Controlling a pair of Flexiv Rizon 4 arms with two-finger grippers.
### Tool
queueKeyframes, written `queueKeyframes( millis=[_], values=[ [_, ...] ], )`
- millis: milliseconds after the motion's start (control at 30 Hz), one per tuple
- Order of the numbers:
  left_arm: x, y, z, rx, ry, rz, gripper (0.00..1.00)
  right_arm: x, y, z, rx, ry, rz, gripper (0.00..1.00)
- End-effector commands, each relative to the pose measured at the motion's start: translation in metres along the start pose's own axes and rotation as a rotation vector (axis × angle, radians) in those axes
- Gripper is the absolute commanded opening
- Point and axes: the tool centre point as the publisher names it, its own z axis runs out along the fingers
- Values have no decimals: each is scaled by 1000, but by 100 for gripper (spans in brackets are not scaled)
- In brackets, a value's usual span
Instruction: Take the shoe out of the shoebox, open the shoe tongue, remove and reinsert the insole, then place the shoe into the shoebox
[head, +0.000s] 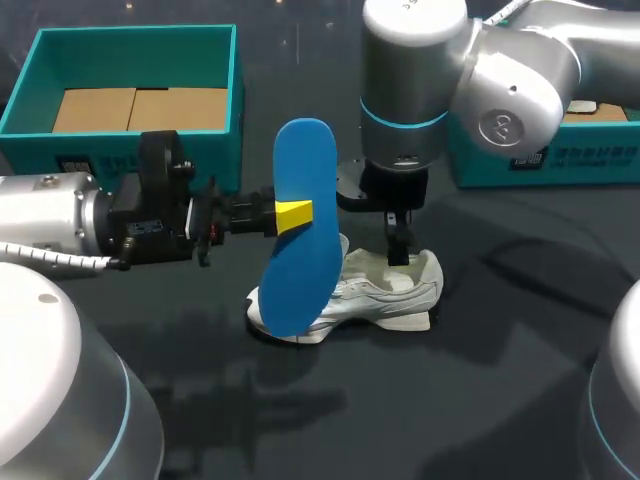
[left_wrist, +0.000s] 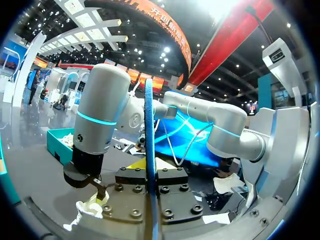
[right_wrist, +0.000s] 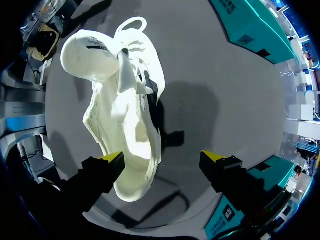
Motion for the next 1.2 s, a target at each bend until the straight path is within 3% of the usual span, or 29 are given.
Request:
queueKeyframes(
  millis=[33, 367, 900, 933, 1100, 1167, 1200],
  values=[
    [0, 2, 2, 3, -2, 1, 0, -9, 11, 1, 21, 10, -15, 100],
    [0, 2, 2, 3, -2, 1, 0, -16, 34, 17, 24, 32, -42, 100],
    [0, 2, 2, 3, -2, 1, 0, -1, 49, 35, 14, 51, -29, 99],
    [0, 2, 2, 3, -2, 1, 0, -1, 50, 35, 12, 50, -27, 93],
    [0, 2, 2, 3, -2, 1, 0, 3, 50, 39, 5, 52, -17, 87],
    [0, 2, 2, 3, -2, 1, 0, 4, 51, 41, 3, 53, -14, 78],
    [0, 2, 2, 3, -2, 1, 0, 5, 51, 41, 2, 54, -13, 64]
  ],
)
